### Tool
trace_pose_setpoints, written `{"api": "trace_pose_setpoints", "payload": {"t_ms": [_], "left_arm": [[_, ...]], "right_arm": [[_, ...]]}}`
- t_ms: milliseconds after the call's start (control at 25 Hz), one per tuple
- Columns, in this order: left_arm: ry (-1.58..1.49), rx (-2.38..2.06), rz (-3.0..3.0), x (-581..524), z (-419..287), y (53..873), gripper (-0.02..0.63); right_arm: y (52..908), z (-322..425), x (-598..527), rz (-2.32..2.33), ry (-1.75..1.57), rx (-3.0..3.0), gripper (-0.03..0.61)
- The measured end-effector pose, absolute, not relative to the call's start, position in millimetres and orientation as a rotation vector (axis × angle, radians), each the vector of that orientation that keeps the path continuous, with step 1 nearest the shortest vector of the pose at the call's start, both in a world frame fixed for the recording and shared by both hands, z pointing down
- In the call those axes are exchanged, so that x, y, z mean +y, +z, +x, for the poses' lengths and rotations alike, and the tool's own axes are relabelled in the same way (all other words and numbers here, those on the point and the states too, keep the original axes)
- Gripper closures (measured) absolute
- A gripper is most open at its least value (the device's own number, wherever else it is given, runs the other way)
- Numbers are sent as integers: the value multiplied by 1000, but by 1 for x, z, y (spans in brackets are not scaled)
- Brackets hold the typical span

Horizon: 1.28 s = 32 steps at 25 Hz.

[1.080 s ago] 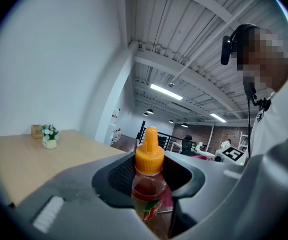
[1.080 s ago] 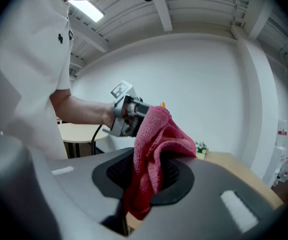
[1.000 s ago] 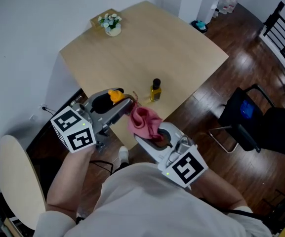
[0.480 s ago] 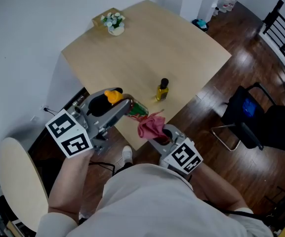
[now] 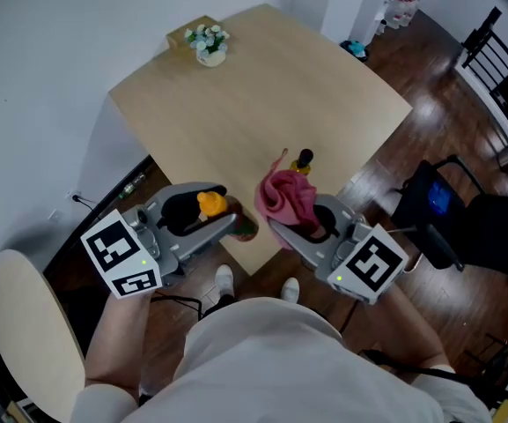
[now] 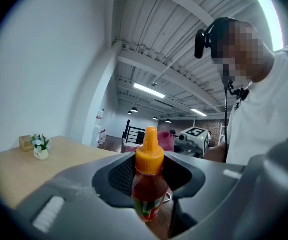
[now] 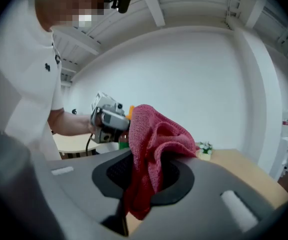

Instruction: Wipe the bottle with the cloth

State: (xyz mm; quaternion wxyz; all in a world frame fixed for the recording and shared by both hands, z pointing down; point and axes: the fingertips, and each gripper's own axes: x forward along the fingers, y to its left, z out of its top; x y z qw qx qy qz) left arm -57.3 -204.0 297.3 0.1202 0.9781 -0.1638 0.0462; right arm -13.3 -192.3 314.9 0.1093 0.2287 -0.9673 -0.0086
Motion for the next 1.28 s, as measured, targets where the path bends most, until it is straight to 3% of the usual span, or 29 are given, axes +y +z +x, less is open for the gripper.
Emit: {"api": "trace_pose_setpoints", "payload": {"t_ms": [240, 680, 920, 1280], "left_arm": [[148, -369, 2891, -193, -71, 299, 453], [-21, -316, 2884, -226, -130, 260, 453], [4, -281, 2902, -247, -134, 267, 453], [145, -200, 2945, -267, -124, 300, 453]], "right_arm": [[314, -60, -205, 560, 59, -2889, 502], [441, -90, -230, 651, 689, -2749, 502], [423, -132, -213, 576, 929, -2875, 502], [430, -100, -210, 809, 1030, -2832, 502]]}}
